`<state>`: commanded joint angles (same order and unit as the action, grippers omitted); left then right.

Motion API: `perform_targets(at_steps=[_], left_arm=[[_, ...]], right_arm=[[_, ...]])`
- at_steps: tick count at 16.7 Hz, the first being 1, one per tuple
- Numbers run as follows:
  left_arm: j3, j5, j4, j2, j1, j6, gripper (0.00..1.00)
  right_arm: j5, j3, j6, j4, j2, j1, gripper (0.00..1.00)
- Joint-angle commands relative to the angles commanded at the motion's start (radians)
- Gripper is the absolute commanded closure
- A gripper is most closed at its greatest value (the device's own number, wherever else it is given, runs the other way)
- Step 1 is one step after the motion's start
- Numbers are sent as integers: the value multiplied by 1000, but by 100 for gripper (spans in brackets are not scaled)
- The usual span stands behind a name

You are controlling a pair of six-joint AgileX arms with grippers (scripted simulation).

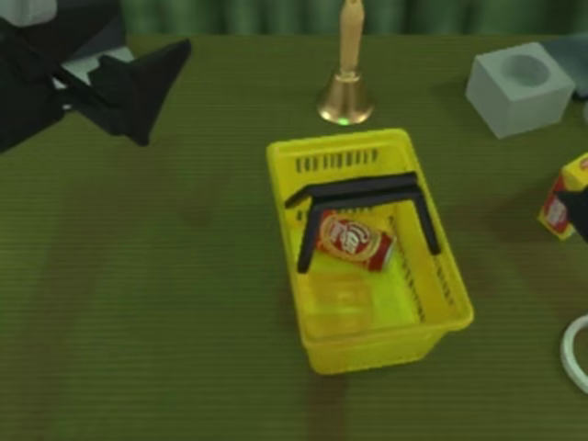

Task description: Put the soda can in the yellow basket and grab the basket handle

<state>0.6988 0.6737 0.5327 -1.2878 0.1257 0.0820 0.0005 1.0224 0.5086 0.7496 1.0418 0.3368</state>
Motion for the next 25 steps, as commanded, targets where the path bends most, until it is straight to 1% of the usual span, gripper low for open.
perform_targets(at_steps=[4,7,10,13,15,16,22,25], left_arm=[[-250,-230,-212,449,-57,5,0],[-418,-387,-344,772,-92,-11,0],[-555,-520,-442,1034,-119,-37,0],[-652,-621,-505,1207,-138,-65,0],[-687,-660,-526,1268,-144,-78,0],[-696,-670,-531,1283,-145,-81,0],[-699,-674,-533,1288,-146,-82,0],[-699,-674,-533,1288,-146,-82,0]], right_arm=[[2,421,191,279,436,125,0],[2,702,316,463,718,208,0],[3,929,419,615,943,276,0],[3,1078,491,722,1098,323,0],[3,1129,518,763,1153,341,0],[3,1140,524,772,1166,345,0],[3,1141,528,772,1171,344,0],[3,1078,526,721,1161,346,0]])
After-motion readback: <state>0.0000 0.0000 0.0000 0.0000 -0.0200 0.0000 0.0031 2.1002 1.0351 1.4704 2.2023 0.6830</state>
